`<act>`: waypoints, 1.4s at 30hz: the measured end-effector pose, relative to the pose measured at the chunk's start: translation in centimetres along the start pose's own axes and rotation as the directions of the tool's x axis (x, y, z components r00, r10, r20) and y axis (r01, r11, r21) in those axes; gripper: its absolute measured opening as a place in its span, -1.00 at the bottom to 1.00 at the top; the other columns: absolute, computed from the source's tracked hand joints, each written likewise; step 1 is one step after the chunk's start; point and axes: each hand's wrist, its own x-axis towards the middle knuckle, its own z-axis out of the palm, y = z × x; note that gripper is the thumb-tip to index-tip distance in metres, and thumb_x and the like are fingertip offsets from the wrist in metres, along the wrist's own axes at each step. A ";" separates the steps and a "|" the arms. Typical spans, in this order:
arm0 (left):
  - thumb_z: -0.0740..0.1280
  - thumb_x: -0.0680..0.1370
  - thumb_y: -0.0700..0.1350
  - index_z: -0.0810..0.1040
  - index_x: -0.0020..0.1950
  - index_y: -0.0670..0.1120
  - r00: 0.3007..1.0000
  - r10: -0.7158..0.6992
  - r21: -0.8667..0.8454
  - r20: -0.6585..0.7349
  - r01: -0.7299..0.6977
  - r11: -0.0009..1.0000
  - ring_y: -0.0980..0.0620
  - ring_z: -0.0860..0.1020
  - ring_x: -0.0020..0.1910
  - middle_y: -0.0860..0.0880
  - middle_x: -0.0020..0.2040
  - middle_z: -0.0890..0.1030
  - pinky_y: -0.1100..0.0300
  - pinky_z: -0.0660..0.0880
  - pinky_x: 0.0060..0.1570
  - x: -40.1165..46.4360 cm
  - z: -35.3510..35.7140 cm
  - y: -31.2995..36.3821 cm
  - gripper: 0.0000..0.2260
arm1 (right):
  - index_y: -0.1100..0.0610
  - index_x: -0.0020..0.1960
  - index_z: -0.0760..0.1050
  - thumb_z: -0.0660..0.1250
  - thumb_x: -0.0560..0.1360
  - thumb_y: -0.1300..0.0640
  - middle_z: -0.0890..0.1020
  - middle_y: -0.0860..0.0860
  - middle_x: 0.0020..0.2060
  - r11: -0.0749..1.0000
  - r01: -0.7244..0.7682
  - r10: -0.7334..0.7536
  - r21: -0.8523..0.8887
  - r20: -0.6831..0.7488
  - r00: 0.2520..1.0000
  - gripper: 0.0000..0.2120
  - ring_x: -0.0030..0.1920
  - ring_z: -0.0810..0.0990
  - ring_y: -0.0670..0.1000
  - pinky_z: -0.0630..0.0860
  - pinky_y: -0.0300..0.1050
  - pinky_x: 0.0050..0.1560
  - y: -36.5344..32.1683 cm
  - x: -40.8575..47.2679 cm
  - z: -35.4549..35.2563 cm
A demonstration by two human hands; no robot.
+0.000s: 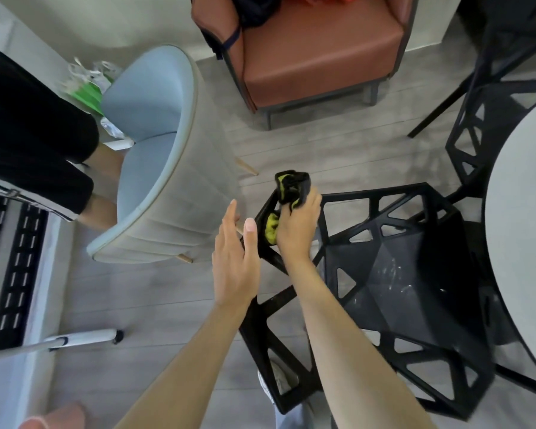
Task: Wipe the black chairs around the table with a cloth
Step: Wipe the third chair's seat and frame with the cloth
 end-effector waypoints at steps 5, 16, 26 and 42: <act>-0.14 0.63 0.45 0.11 0.64 0.23 0.999 0.023 0.146 0.039 -0.029 0.989 0.10 0.28 0.55 0.13 0.56 0.35 -0.20 0.32 0.50 0.1 0.1 -0.3 -0.37 | 0.11 0.26 0.46 0.28 0.62 0.03 0.53 0.02 0.14 0.987 0.139 -0.151 0.084 0.150 0.977 -0.74 0.18 0.55 0.06 0.58 0.09 0.15 1.4 -6.5 -1.4; -0.18 0.61 0.48 0.15 0.64 0.25 0.992 0.071 0.269 0.108 -0.098 0.958 0.01 0.40 0.43 0.05 0.43 0.43 -0.19 0.44 0.37 0.1 0.3 -0.2 -0.34 | 0.14 0.35 0.36 0.33 0.62 0.17 0.47 0.09 0.22 0.990 -0.121 0.123 -0.072 0.026 0.992 -0.67 0.22 0.52 0.13 0.57 0.14 0.15 2.1 3.1 -0.4; -0.18 0.58 0.50 0.19 0.61 0.30 0.992 0.046 0.303 0.115 -0.079 0.950 0.04 0.38 0.43 0.08 0.44 0.41 -0.17 0.46 0.37 0.2 0.4 -0.4 -0.34 | 0.06 0.32 0.36 0.31 0.61 0.21 0.48 0.04 0.18 0.982 -0.109 0.123 -0.156 0.084 0.989 -0.69 0.18 0.56 0.08 0.60 0.07 0.10 4.7 3.8 -1.3; -0.24 0.52 0.53 0.17 0.60 0.29 0.989 -0.002 0.283 0.146 -0.040 0.958 0.05 0.39 0.39 0.09 0.40 0.43 -0.15 0.48 0.36 0.5 0.5 -0.1 -0.28 | 0.09 0.26 0.41 0.27 0.65 0.13 0.51 0.08 0.14 0.951 -0.175 0.200 -0.254 0.076 0.977 -0.80 0.16 0.57 0.15 0.58 0.13 0.10 8.3 6.6 -1.8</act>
